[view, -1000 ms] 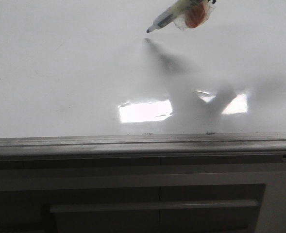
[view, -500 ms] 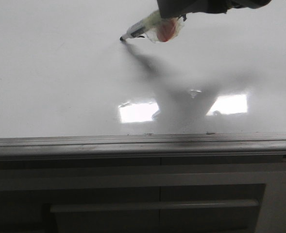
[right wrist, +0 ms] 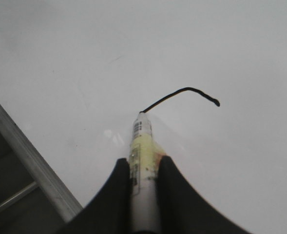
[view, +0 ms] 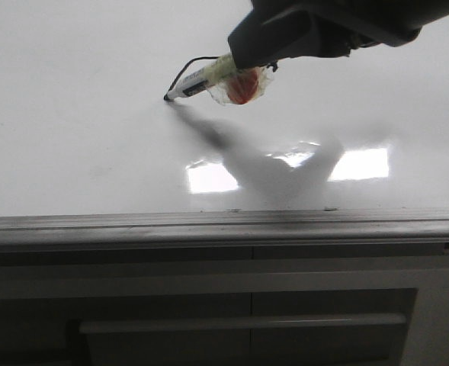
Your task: Write number 0 on whiteboard
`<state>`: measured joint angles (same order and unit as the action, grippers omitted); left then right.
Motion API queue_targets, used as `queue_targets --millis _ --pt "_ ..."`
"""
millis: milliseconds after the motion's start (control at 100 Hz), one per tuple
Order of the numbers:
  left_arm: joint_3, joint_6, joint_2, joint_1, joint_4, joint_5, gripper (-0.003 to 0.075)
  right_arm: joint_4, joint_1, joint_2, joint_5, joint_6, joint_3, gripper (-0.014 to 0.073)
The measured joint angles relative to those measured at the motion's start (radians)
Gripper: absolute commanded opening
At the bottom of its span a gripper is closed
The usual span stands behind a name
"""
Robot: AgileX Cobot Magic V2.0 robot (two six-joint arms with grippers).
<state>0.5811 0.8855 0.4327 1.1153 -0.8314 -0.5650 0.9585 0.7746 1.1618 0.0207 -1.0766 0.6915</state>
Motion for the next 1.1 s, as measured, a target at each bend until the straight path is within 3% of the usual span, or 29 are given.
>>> queue_targets --millis 550,1100 --pt "0.0 0.001 0.0 0.0 0.0 0.002 -0.001 0.033 -0.007 -0.085 -0.008 0.002 -0.091 -0.0046" --pt "-0.002 0.001 0.0 0.0 0.0 0.002 -0.001 0.043 -0.157 -0.159 -0.047 0.002 -0.122 -0.0046"
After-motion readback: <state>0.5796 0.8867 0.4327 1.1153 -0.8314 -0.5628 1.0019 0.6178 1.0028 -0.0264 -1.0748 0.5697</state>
